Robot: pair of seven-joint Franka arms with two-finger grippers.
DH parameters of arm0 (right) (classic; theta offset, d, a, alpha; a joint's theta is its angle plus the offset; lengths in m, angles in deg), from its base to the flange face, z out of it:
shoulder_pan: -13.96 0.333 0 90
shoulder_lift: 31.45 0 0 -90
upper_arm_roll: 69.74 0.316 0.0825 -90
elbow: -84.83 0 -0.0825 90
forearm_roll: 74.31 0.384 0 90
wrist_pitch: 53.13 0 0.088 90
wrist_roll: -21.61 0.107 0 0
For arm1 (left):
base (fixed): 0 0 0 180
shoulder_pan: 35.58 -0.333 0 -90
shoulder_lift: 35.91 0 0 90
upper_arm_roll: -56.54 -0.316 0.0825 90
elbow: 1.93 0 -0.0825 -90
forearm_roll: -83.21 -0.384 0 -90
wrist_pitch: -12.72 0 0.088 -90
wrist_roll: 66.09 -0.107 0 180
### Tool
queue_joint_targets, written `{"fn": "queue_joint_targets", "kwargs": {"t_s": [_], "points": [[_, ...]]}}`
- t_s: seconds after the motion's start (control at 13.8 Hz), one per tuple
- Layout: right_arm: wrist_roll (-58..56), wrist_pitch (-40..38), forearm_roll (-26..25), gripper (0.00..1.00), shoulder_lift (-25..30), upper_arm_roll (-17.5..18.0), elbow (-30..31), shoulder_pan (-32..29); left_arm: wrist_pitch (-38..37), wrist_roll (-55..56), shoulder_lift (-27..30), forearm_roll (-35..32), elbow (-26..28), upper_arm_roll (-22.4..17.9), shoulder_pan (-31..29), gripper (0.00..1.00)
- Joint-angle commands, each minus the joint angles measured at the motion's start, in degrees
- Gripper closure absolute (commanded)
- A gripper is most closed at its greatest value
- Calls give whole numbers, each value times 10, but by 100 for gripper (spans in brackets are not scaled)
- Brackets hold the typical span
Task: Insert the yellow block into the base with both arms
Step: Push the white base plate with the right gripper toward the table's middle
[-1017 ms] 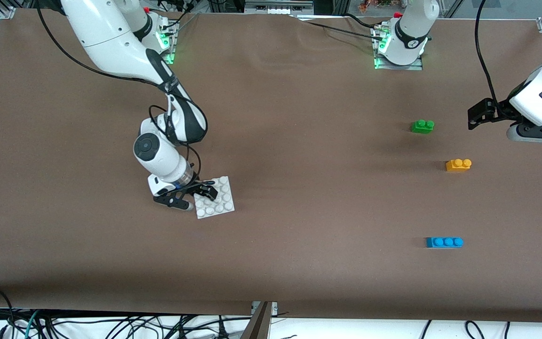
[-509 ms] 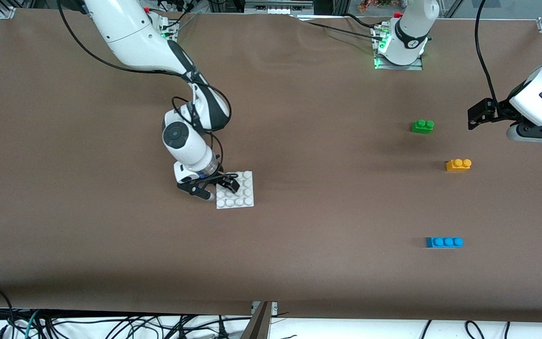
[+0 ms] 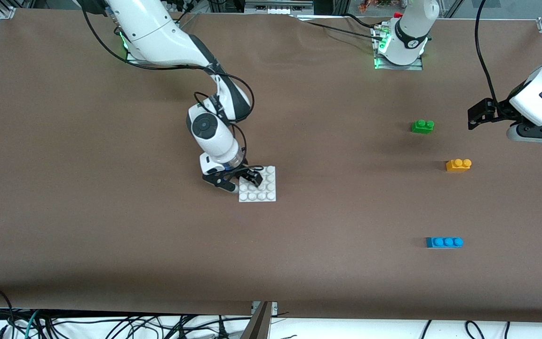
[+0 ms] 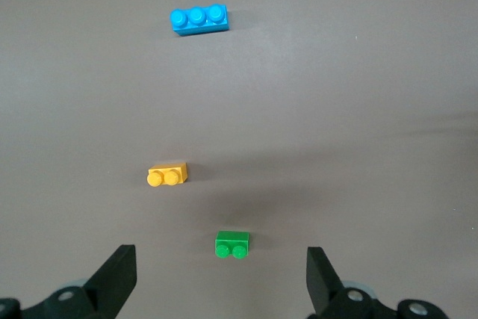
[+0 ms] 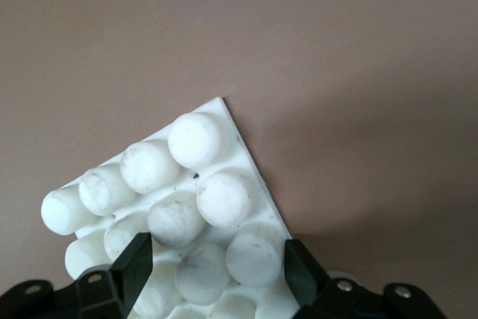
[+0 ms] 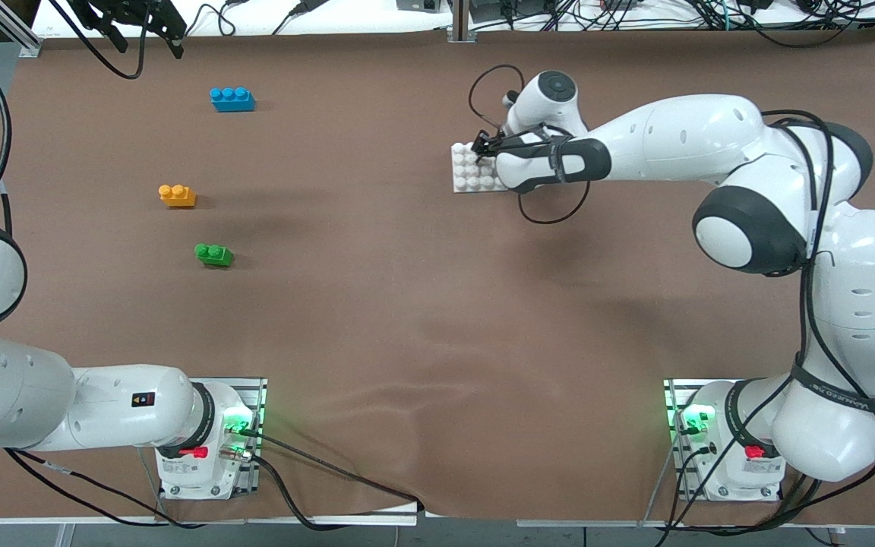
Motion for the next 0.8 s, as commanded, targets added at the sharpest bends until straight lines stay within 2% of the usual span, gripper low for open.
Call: {"fn": "queue_joint_targets", "kwargs": {"t_s": [0.0, 0.36, 0.51, 0.73], "points": [[37, 6, -1, 21, -42, -11, -48, 39, -3, -16, 0, 8, -7, 0, -4, 0], [96, 6, -3, 21, -72, -47, -87, 105, -2, -16, 0, 8, -7, 0, -4, 0], [123, 6, -3, 21, -84, -51, -105, 128, -3, -17, 0, 7, -7, 0, -4, 0], [143, 6, -3, 21, -92, -79, -117, 167, -2, -16, 0, 7, -7, 0, -4, 0]]}}
